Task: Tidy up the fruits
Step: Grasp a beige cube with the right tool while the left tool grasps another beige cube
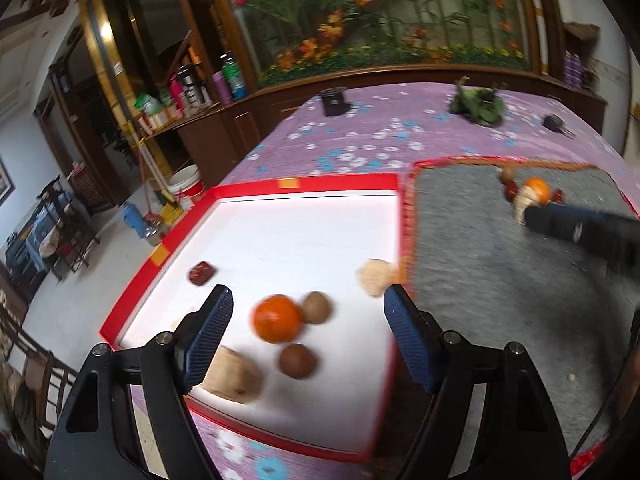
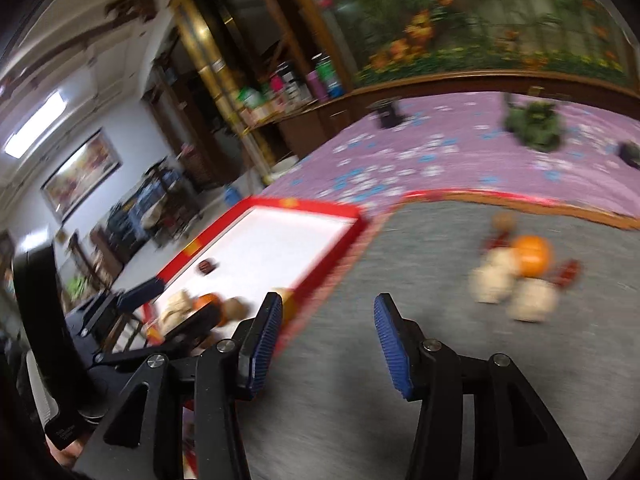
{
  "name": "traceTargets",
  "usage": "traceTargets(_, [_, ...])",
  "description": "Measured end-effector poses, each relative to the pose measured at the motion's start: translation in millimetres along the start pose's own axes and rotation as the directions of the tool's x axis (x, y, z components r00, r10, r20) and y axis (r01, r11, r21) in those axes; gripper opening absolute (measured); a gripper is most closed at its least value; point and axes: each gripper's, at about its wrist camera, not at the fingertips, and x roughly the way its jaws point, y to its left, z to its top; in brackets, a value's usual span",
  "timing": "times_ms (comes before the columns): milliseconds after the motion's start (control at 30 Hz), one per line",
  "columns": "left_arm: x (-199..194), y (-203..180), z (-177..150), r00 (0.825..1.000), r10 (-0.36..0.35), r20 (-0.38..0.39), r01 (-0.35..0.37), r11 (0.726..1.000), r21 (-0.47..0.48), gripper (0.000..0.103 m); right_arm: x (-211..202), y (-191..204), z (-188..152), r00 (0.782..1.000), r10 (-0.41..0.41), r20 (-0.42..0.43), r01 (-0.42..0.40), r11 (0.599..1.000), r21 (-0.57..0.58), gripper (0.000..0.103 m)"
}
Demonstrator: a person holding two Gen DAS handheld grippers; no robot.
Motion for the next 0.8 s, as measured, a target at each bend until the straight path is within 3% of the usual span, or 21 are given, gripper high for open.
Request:
traceTargets(100, [-5,-20,2,0.999,-0.043,-0.004,0.043,0.999,0.031,0.078,-21,-41,-1,0.998,-0.061,0.023,0.06,0.996,0.072,0.051])
traceTargets(200, [-7,-39,4,0.996,-0.085,-0.013,0.086,0.995,0.054,0.078,-32,-72,-2,0.991,-0.131,-0.01,0.131,0.987,0.095,0.051])
traceTargets(500, [-11,-64,7,0.993,-0.115,-0.028,0.117,0.987,0.108,0.078,4,-87,7,0.983,-0.157,-0.099,0.168,0.979,0.115,0.046])
traceTargets(667, [-11,-61,14,0.993,-0.114,-0.023,0.115,0.988,0.106,0.078,37,-85,14,0.966,-0.197,-0.17,0.215,0.972,0.096,0.021])
traceTargets(733, [-11,-63,20,0.992,-0.129,-0.015,0.13,0.984,0.118,0.078,38,-84,14,0.966,-0.205,-0.158,0.22,0.972,0.082,0.021])
traceTargets(800, [-8,-69,28,0.988,-0.153,-0.005,0.153,0.979,0.134,0.078,31,-90,13,0.977,-0.157,-0.143,0.172,0.98,0.104,0.02])
